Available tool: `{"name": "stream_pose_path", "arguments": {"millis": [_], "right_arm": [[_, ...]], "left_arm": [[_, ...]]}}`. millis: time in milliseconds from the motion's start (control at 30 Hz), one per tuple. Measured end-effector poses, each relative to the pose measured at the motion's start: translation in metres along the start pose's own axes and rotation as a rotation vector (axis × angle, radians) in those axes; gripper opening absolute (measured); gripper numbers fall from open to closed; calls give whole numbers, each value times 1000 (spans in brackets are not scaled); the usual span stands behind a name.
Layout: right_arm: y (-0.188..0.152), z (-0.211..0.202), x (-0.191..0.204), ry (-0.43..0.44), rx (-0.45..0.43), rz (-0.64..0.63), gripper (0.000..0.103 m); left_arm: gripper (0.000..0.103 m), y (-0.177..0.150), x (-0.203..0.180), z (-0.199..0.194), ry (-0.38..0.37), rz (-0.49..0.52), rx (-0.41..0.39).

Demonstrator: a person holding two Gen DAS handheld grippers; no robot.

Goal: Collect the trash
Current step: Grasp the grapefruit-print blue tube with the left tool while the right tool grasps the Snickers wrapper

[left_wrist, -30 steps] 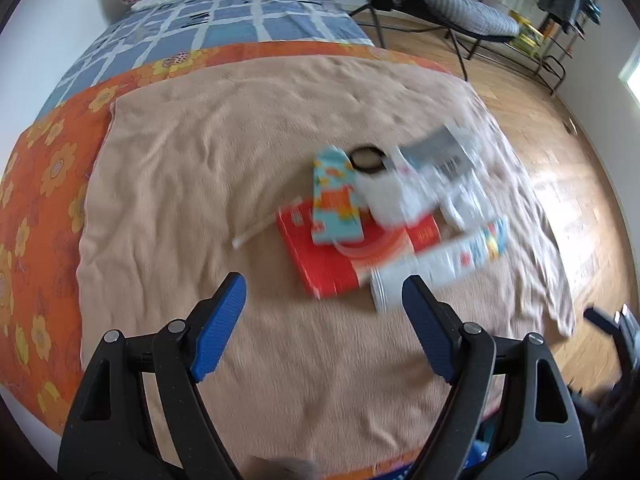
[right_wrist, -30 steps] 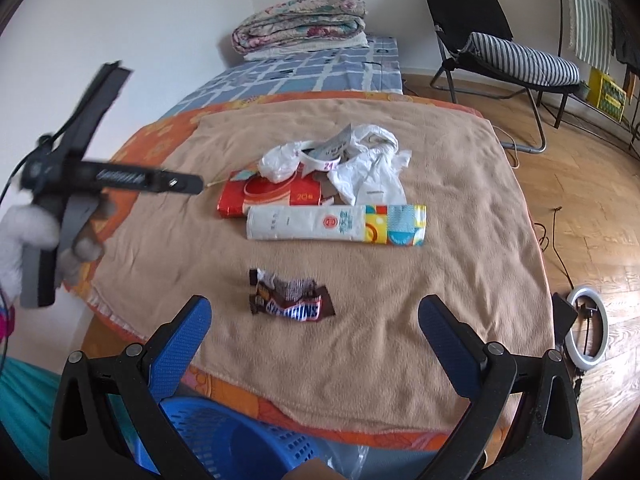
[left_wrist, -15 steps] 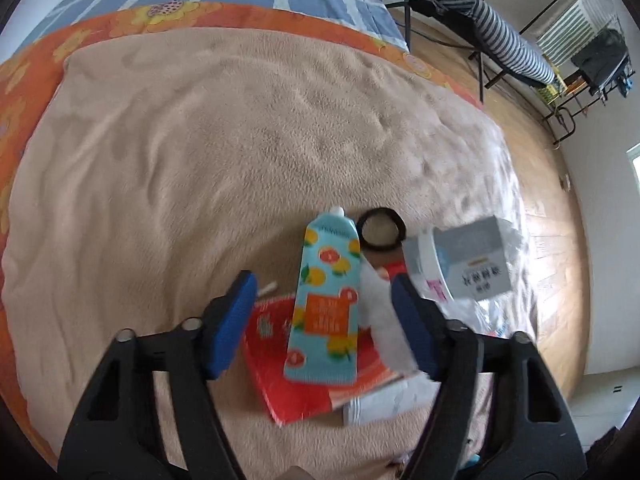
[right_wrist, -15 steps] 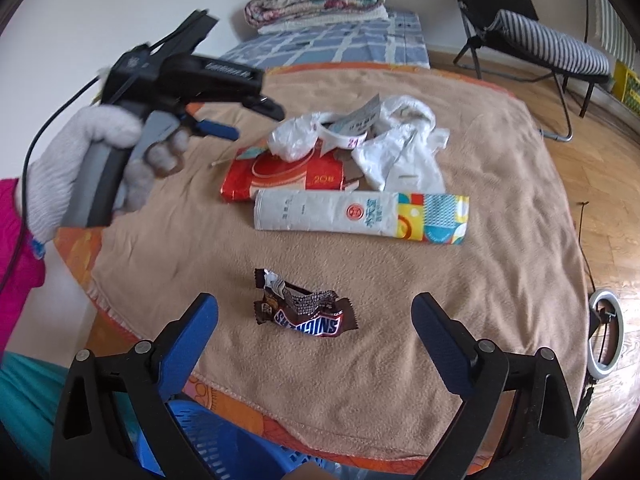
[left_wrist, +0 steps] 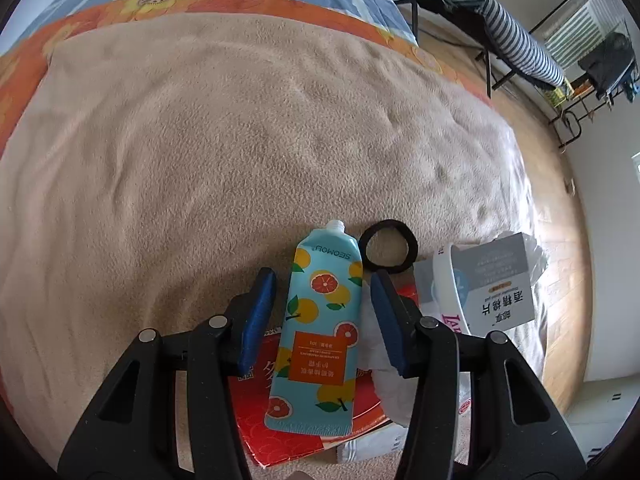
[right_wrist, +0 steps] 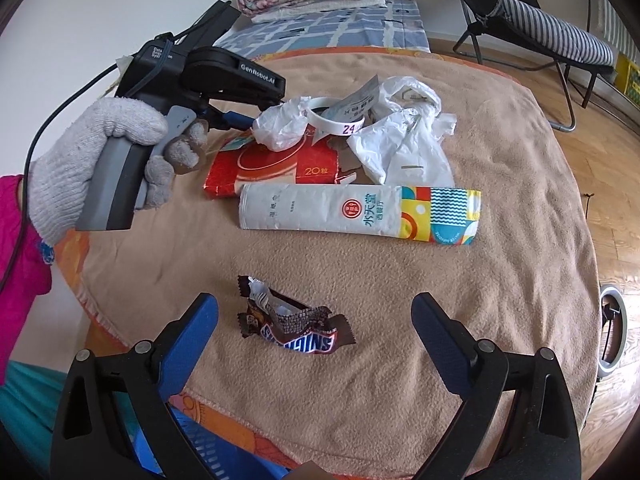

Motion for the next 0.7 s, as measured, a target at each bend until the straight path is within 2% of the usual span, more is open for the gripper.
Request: {"name": "stream_pose_path", "arguments": {"millis": [33, 67, 100, 333, 400, 467, 500, 567, 600, 667, 700], "right_arm": [[1, 3, 1, 2, 6, -1, 97], [1, 5, 3, 4, 13, -3, 97], [2, 8, 5, 2, 20, -7, 96], [11, 24, 10, -20, 60, -11, 91], [12, 30, 8, -27, 82, -8, 80], [13, 35, 7, -22, 104, -3, 64], [13, 38, 6, -7, 116, 3, 60], [13, 41, 3, 10, 128, 12, 44], [14, 41, 2, 6, 129, 11, 39], [14, 40, 0, 4, 130, 3, 18], [14, 38, -2, 10, 128, 5, 17]], "left_arm": [[49, 0, -1, 0, 6, 9, -2], [40, 0, -2, 1, 15, 25, -3], [36, 0, -4, 1, 21, 39, -2], [36, 1, -8, -6, 13, 83, -42], [36, 1, -7, -10, 2, 75, -51], [36, 2, -3, -15, -4, 65, -63], [36, 2, -2, -18, -4, 63, -70], [36, 0, 1, -25, -3, 60, -81], [36, -1, 2, -26, -1, 60, -84], [36, -4, 5, -33, 0, 57, -90], [36, -4, 7, -36, 1, 54, -95]]}}
Point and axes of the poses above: each gripper's, at about its wrist camera, not at the fingertips, and z roughly the way its jaws point, x to its left, y to its top, the point moved 6 cm from there along z, roughly the way its jaws point, and after that the axes turned 15 degrees about x, right-handed, at the moved point
